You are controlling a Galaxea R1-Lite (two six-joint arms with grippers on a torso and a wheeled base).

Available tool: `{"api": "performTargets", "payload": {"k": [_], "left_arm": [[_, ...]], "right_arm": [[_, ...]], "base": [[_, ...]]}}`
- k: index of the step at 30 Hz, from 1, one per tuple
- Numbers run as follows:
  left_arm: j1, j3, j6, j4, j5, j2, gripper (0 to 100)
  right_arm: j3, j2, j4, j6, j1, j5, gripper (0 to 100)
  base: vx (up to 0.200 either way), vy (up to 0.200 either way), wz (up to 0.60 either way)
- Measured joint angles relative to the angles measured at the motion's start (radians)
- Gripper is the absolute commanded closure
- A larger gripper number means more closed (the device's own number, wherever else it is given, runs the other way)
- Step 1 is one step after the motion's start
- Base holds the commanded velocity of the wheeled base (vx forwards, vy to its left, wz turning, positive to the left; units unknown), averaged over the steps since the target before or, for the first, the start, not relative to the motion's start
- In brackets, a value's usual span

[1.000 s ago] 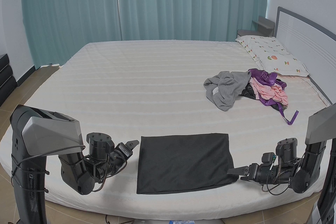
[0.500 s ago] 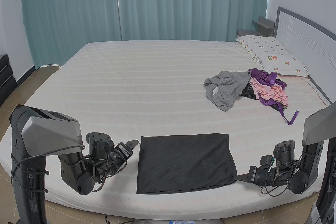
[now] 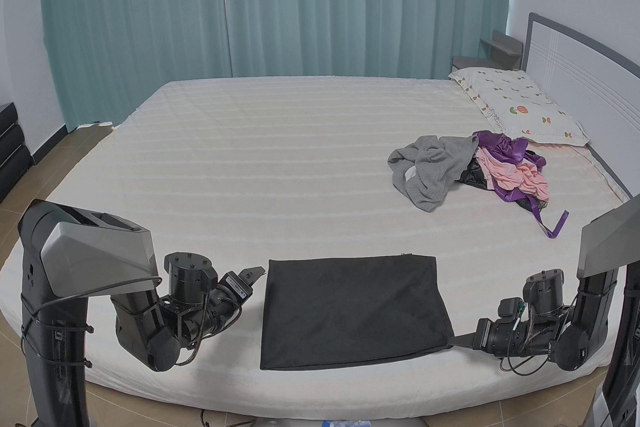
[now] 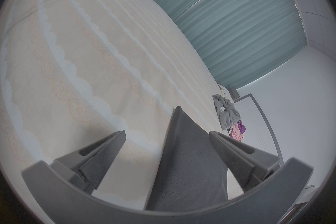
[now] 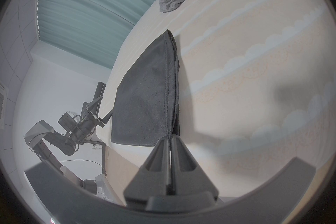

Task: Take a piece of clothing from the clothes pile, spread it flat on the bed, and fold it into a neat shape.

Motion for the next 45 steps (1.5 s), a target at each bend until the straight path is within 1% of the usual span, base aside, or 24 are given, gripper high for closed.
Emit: {"api": "performTargets", "payload": {"k": [7,8,18,22,28,30,40,45], "left_arm": [[0.000,-0.001,0.000,0.000,0.000,0.000,0],[0.000,-0.001,0.000,0.000,0.000,0.000,0],[0.000,-0.001,0.000,0.000,0.000,-0.003,0],[0.000,-0.001,0.000,0.000,0.000,-0.007,0],[-0.008,0.001,0.001,-0.001,0.000,-0.009,0],[-0.013,0.002,0.004,-0.001,0.000,-0.009,0],[-0.014,-0.030,0.005,-0.001,-0.007,-0.008,0],[-0.016,-0.044,0.005,0.001,-0.007,-0.007,0]], "right_arm": [[0.009,0.001,0.001,-0.011,-0.003,0.000,100],[0.009,0.001,0.000,-0.012,-0.003,-0.001,0],[0.012,-0.004,-0.011,-0.010,-0.005,-0.006,0],[0.011,-0.014,-0.031,-0.010,-0.025,-0.006,0],[0.002,-0.021,-0.048,-0.009,-0.077,-0.005,0],[-0.003,-0.021,-0.050,-0.008,-0.088,-0.006,0],[-0.034,-0.006,-0.050,0.000,-0.099,-0.004,0],[-0.038,-0.003,-0.051,0.003,-0.100,-0.003,0]], "base": [[0.000,0.000,0.00],[0.000,0.000,0.00],[0.000,0.000,0.00],[0.000,0.000,0.00],[-0.200,0.000,0.00],[0.000,0.000,0.00],[0.000,0.000,0.00],[0.000,-0.200,0.00]]}}
